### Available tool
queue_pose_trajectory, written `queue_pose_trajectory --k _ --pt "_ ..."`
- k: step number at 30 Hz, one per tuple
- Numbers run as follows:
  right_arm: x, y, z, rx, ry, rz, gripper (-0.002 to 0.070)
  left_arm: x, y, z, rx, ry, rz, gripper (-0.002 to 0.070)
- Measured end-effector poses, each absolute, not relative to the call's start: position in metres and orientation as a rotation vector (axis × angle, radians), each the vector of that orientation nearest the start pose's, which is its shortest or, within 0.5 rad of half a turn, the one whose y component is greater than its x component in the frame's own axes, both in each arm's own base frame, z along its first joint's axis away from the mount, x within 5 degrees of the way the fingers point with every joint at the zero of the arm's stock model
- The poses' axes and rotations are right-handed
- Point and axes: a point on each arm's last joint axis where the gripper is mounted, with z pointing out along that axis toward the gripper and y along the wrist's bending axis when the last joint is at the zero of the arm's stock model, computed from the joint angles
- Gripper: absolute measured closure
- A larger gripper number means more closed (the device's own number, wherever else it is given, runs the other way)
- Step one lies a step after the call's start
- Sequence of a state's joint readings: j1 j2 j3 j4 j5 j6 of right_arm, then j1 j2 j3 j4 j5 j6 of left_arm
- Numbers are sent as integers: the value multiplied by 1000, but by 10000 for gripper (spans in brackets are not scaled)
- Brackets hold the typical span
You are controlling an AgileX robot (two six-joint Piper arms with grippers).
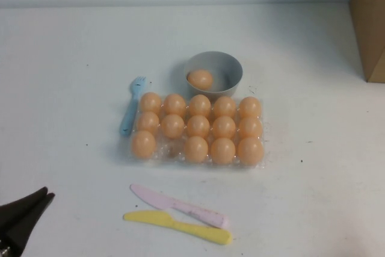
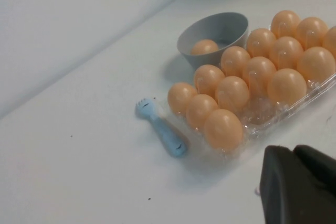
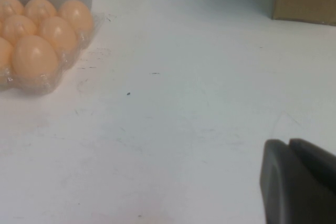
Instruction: Take an egg out of the egg box
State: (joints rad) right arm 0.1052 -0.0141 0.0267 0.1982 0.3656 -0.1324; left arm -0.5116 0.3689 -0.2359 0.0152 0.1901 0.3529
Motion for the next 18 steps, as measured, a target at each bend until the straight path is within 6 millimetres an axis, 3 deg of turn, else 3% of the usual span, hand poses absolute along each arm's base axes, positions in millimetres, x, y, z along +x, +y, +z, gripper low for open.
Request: queue_pose_trajectory --k 6,18 --pt "52 12 173 -98 1856 175 694 67 -37 241 778 1643 -87 678" --pt "52 12 173 -98 1856 175 694 55 -25 171 765 1776 -30 678"
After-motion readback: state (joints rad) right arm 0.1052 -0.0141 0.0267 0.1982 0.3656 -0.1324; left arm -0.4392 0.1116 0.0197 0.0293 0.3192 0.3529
